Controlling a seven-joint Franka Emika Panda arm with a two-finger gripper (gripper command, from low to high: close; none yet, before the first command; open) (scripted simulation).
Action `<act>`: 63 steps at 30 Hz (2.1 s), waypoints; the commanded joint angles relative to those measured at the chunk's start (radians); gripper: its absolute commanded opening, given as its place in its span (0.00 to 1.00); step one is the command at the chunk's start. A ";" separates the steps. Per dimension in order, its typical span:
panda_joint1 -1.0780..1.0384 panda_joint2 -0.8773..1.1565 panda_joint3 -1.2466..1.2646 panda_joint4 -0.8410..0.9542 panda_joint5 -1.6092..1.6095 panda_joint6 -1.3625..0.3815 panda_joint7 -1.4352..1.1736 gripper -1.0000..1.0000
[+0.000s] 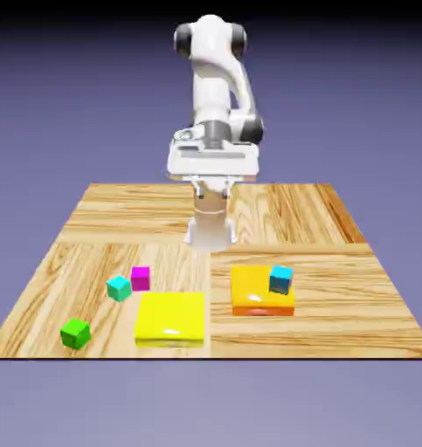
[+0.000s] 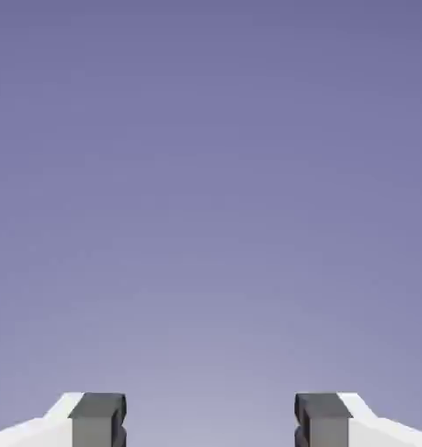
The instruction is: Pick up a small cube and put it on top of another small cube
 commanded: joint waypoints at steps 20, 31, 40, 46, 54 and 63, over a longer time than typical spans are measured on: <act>-0.068 -0.276 -0.725 -0.016 -0.217 -0.095 -0.513 0.50; -0.106 -0.428 -1.124 -0.026 -0.336 -0.147 -0.795 0.50; -0.137 -0.552 -1.450 -0.033 -0.433 -0.189 -1.026 0.50; -0.157 -0.635 -1.667 -0.038 -0.498 -0.218 -1.180 0.50; -0.185 -0.745 -1.957 -0.044 -0.585 -0.256 -1.385 0.50; -0.216 -0.869 -2.283 -0.052 -0.682 -0.298 -1.616 0.50</act>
